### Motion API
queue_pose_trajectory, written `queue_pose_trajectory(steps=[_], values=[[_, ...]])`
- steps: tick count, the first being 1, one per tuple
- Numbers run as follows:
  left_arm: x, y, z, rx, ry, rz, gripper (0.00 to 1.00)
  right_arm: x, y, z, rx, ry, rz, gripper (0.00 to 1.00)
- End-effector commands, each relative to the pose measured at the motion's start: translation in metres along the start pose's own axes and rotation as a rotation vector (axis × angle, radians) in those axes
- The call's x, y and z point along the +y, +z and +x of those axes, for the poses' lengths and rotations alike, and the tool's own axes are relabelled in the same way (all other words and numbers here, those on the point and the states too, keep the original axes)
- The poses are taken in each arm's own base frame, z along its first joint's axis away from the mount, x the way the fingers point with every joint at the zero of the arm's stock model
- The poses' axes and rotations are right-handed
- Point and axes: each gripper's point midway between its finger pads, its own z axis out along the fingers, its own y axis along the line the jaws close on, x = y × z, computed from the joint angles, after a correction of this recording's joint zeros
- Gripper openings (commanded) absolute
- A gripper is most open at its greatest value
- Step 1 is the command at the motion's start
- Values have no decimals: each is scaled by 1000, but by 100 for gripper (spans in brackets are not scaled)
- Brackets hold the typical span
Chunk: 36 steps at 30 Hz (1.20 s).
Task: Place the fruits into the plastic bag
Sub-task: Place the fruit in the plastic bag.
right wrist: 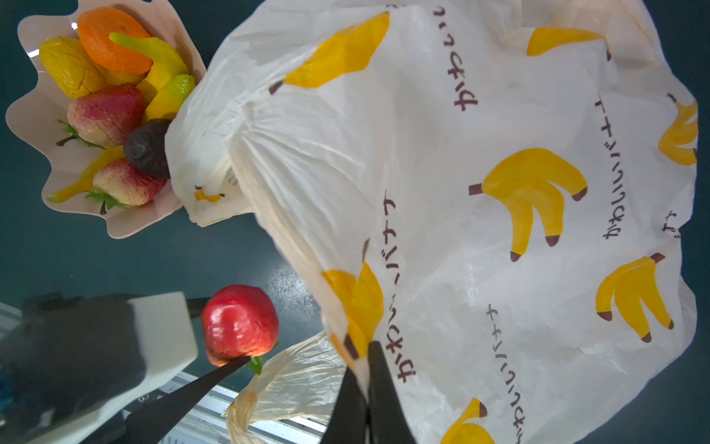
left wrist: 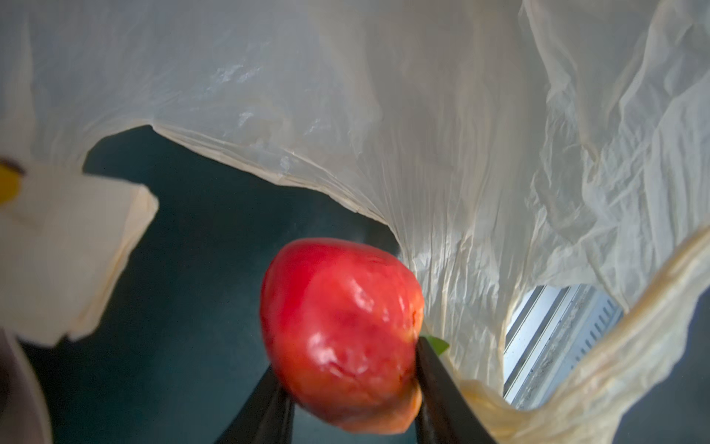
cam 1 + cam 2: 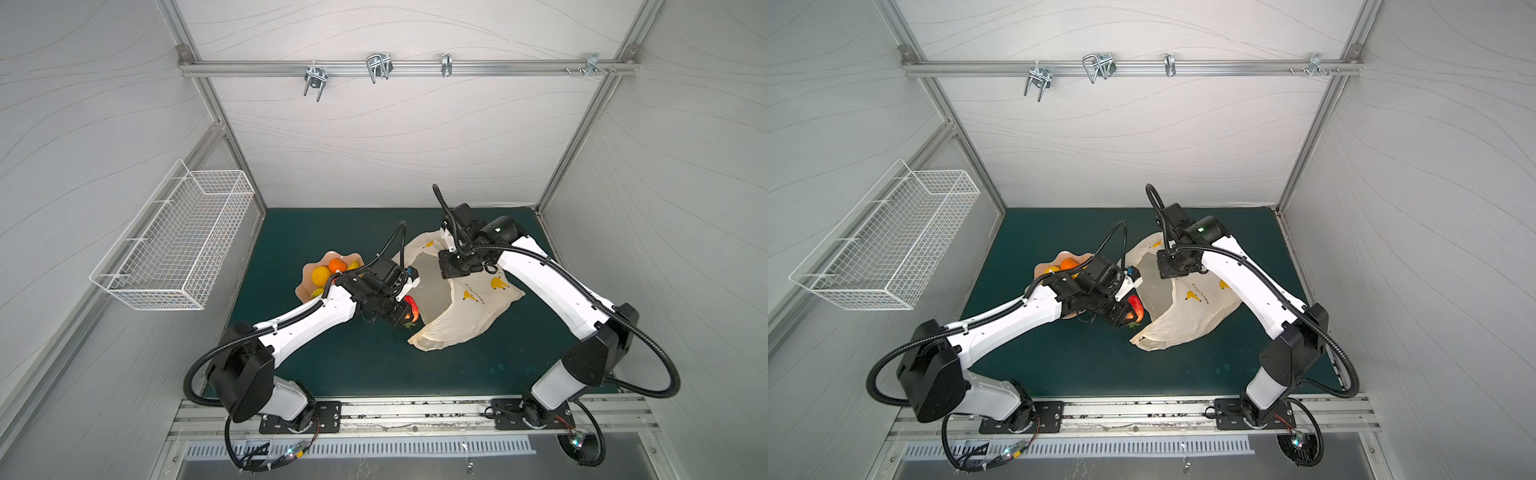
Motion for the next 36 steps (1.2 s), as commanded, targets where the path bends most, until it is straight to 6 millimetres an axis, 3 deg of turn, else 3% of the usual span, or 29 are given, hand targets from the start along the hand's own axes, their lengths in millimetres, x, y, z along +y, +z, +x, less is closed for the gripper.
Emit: queue_pose_trajectory(steps=[1, 12, 22, 28, 36], values=[[-12, 6, -30, -60, 32, 53, 30, 3, -12, 10, 4, 32, -31, 0], [-13, 58, -87, -77, -157, 134, 28, 34, -13, 17, 17, 153, -198, 0], [-18, 98, -113, -119, -358, 262, 29, 68, -19, 8, -8, 348, -439, 0], [-22, 102, -104, -136, -387, 310, 33, 56, -7, -1, -15, 381, -479, 0], [-23, 82, -85, -124, -386, 326, 35, 56, -9, -19, -46, 251, -555, 0]])
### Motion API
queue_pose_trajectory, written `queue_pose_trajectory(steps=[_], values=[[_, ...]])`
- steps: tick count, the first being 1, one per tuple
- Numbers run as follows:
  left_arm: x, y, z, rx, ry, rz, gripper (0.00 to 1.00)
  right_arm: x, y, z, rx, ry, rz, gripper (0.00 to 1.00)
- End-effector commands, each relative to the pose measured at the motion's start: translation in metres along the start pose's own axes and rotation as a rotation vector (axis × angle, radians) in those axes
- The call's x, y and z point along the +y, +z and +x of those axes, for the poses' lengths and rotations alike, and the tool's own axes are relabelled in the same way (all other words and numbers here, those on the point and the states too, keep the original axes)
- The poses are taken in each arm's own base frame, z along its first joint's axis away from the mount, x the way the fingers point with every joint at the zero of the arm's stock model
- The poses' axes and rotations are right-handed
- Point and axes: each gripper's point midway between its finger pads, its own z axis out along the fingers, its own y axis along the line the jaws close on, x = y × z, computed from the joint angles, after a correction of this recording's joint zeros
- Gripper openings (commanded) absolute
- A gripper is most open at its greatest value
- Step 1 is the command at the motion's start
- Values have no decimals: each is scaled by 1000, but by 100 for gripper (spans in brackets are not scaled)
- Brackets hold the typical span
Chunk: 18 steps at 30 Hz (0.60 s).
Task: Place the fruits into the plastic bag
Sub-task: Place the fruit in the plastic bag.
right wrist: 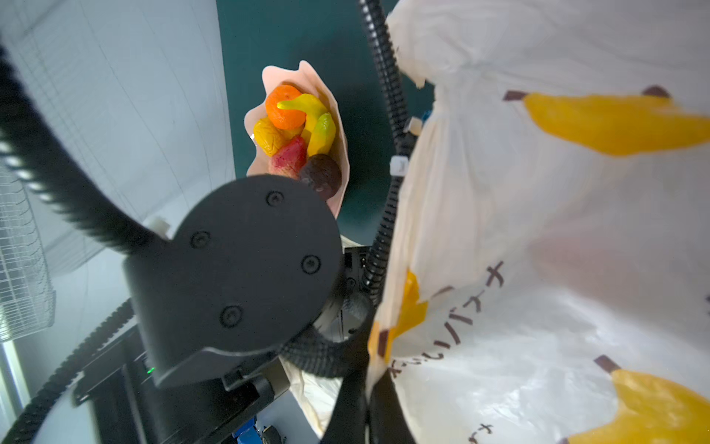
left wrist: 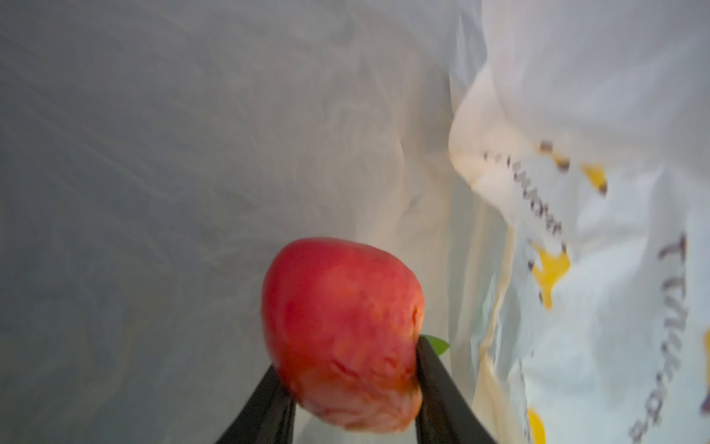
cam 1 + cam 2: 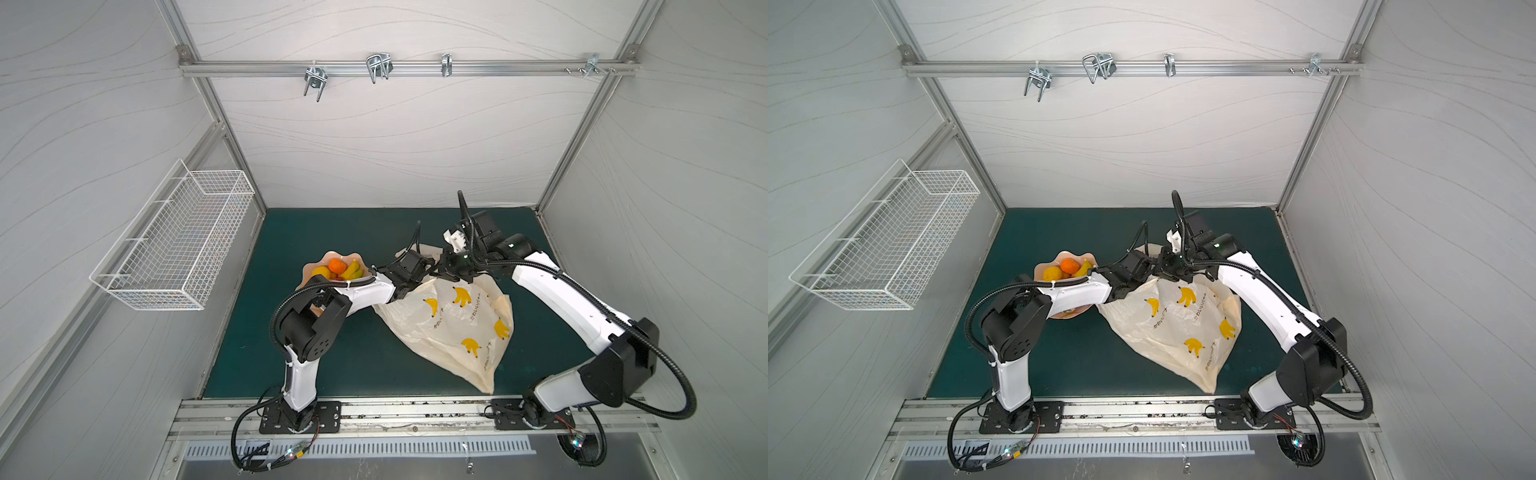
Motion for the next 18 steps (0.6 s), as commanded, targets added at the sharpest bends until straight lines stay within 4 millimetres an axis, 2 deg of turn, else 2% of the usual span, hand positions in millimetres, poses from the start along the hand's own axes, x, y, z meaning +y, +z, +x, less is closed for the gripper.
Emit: queue_pose_trajectory(steps=[1, 4, 7, 13, 18], values=[[-18, -26, -11, -57, 21, 60, 35, 21, -3, -11, -10, -115, -76, 0], [-16, -43, -14, -89, -3, 80, 35, 24, -2, -13, -3, -139, -88, 0], [-19, -49, -15, -88, 15, 76, 35, 24, 3, -13, 3, -124, -100, 0], [-4, -31, -15, -83, -55, 71, 38, 26, 11, -15, -6, -66, -143, 0], [0, -19, -15, -73, -95, 84, 42, 23, 17, -14, -1, -51, -152, 0]])
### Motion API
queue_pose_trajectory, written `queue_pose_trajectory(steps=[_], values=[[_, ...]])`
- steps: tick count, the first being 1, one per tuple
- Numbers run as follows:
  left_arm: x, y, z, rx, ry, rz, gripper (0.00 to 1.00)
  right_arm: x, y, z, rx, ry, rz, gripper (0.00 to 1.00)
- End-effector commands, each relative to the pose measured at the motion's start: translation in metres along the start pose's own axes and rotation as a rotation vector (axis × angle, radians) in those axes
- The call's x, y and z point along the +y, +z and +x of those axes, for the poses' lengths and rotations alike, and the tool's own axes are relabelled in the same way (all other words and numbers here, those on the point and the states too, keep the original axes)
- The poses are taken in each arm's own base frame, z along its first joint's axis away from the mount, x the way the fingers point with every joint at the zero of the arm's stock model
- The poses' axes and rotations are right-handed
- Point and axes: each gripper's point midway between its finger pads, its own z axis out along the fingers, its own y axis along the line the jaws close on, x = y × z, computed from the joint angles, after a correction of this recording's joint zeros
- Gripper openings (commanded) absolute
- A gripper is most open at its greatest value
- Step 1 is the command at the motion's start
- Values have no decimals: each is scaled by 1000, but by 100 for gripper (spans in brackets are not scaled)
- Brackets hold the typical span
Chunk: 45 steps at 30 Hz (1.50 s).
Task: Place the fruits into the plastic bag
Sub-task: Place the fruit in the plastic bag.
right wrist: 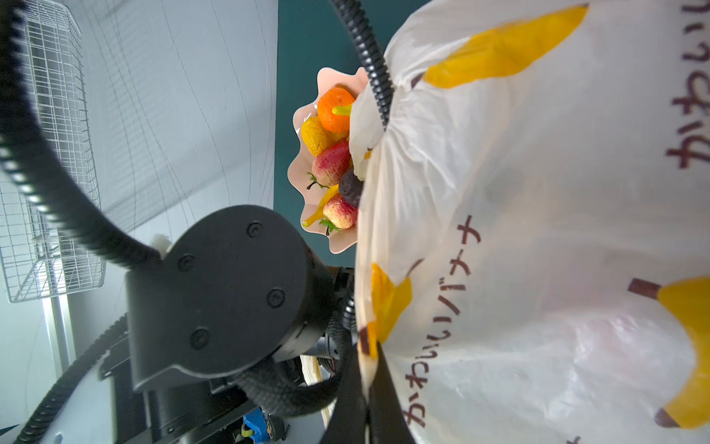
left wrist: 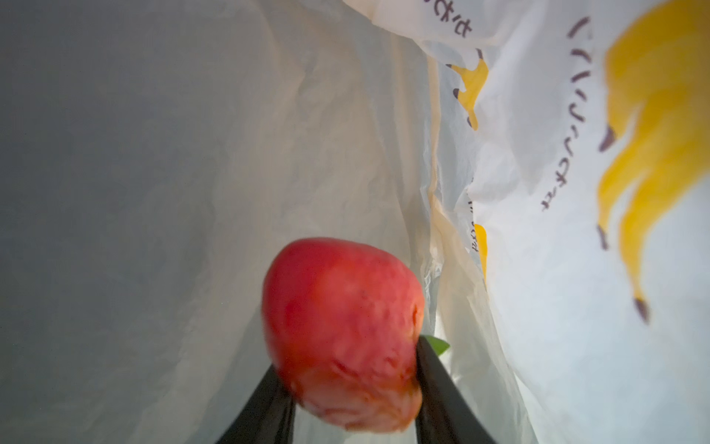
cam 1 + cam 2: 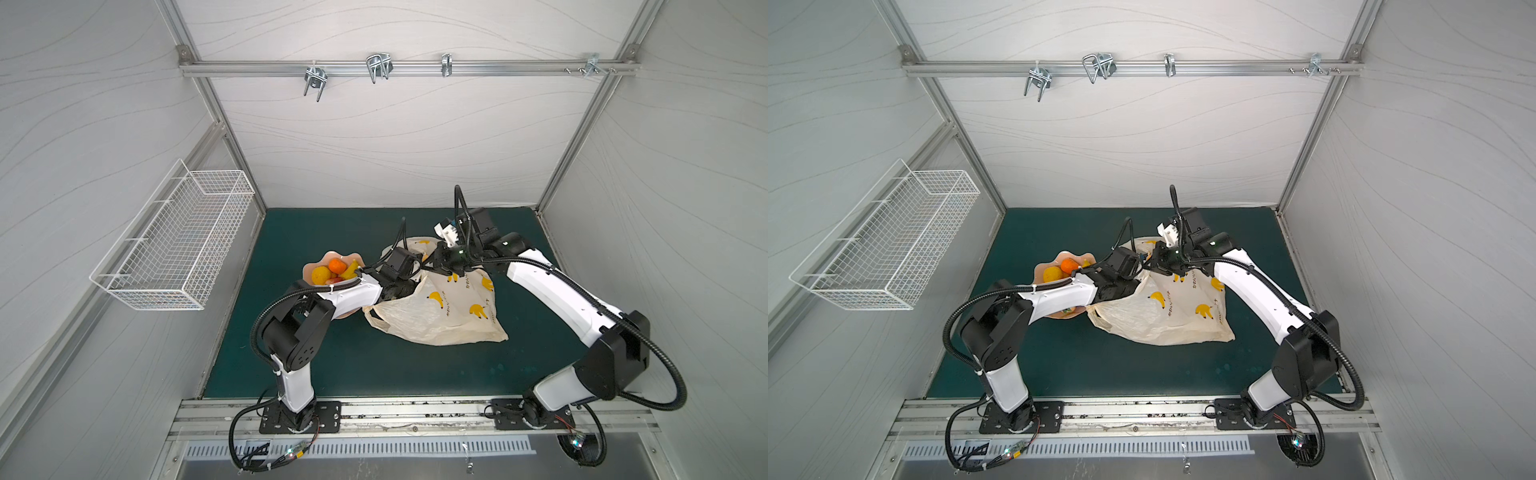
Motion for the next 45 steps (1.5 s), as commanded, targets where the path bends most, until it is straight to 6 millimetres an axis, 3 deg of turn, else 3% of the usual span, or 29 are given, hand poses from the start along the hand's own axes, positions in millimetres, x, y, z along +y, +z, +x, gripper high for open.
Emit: queue_pose_trajectory(steps=[1, 9, 15, 19, 26, 33, 37, 40, 45], values=[[-2, 9, -6, -15, -19, 34, 44, 3, 4, -3, -4, 13, -33, 0], [-3, 19, -5, 9, -54, 60, 57, 3, 9, -5, -1, 22, -36, 0], [-17, 2, -11, -12, -37, 81, 71, 2, 10, -6, -1, 21, -32, 0], [-26, -19, -19, -47, -40, 111, 74, 3, 9, -7, -2, 17, -29, 0], [-34, -75, -27, -117, -36, 127, 76, 4, 3, -6, 0, 4, -6, 0], [-21, -105, -7, -96, -37, 19, 74, 0, -4, -4, 3, -27, 27, 0], [-9, -112, 6, -62, -31, -67, 71, -7, -8, -6, -3, -27, 62, 0], [-1, -122, 6, -78, -44, -129, 69, -12, -10, -6, 0, -36, 78, 0], [12, -154, -7, -186, -124, -241, 71, -20, -13, 0, 17, -49, 121, 0]])
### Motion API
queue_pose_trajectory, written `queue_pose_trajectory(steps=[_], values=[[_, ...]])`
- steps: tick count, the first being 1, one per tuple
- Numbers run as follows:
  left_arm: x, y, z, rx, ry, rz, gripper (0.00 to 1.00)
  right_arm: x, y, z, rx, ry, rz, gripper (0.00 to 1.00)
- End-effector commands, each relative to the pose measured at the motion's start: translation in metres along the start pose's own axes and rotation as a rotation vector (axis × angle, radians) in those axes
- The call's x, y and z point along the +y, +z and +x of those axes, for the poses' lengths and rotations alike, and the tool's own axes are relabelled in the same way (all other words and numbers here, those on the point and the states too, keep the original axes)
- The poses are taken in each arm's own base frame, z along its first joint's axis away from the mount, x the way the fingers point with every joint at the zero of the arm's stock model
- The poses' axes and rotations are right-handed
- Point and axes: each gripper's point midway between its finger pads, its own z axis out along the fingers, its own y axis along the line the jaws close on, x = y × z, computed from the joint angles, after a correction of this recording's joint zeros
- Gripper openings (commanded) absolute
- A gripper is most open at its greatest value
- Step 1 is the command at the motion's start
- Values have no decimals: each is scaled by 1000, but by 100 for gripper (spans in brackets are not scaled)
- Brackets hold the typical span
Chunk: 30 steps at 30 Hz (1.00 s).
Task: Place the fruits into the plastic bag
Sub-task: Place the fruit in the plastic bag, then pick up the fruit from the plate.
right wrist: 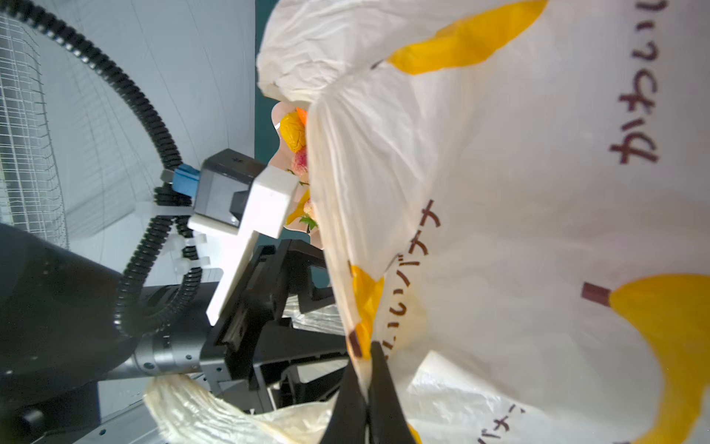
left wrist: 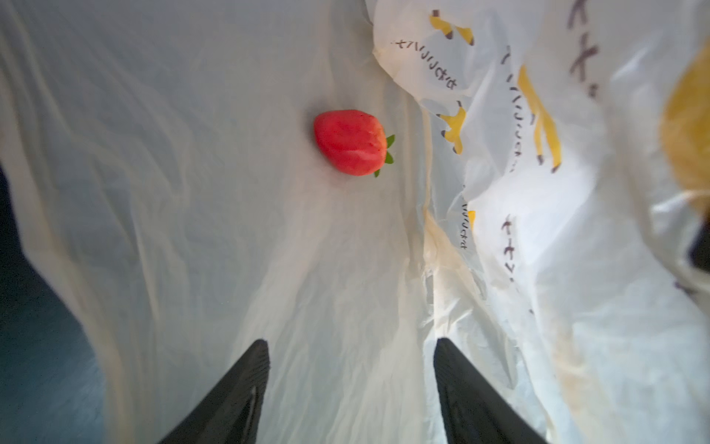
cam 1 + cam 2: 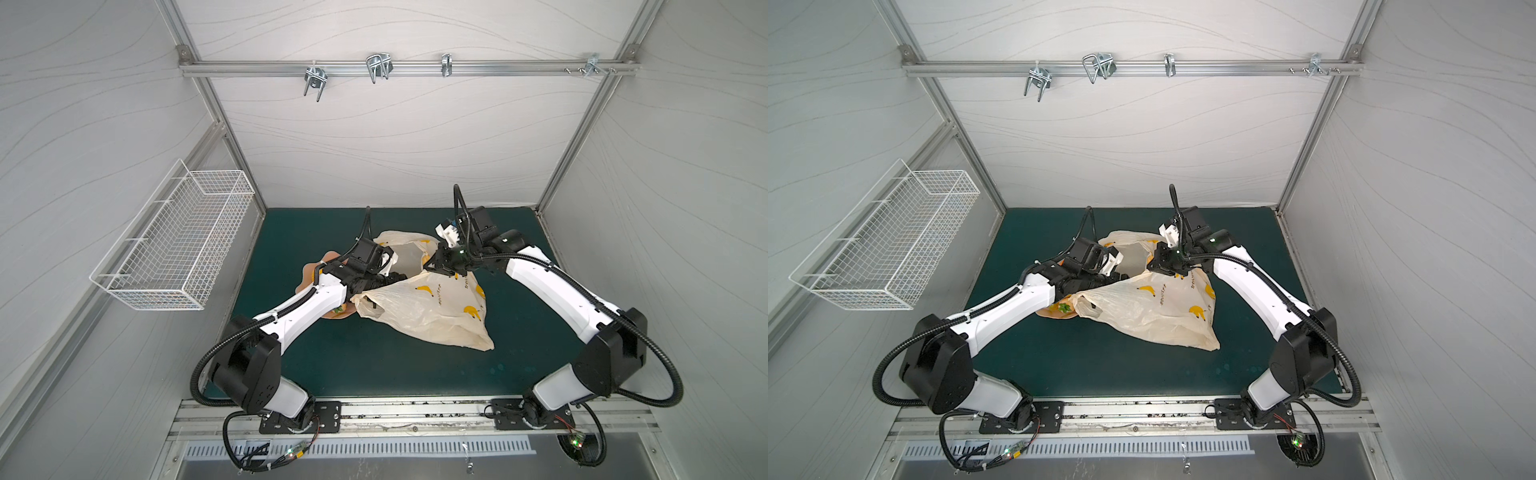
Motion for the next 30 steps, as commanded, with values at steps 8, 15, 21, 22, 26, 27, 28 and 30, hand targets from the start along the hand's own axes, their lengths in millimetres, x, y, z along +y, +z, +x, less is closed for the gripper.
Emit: queue_pose_trajectory(steps=[8, 15, 21, 22, 26, 27, 28, 30], values=[[8, -86, -43, -297, -115, -158, 75, -10, -12, 8, 2, -24, 56, 0], [56, -121, -38, -294, -160, -412, 75, -7, -16, 9, -5, -31, 49, 0], [106, -148, -32, -251, -225, -526, 78, -4, -19, 10, -5, -39, 44, 0], [116, -151, -30, -241, -249, -535, 78, -4, -20, 11, -5, -39, 43, 0], [135, -154, -31, -199, -202, -586, 77, -3, -20, 12, -4, -41, 44, 0], [137, -153, -31, -188, -189, -593, 77, -3, -21, 11, -5, -43, 45, 0], [140, -152, -33, -177, -175, -603, 77, -3, -21, 11, -5, -45, 45, 0], [146, -149, -35, -161, -167, -618, 76, -2, -21, 12, -2, -46, 46, 0]])
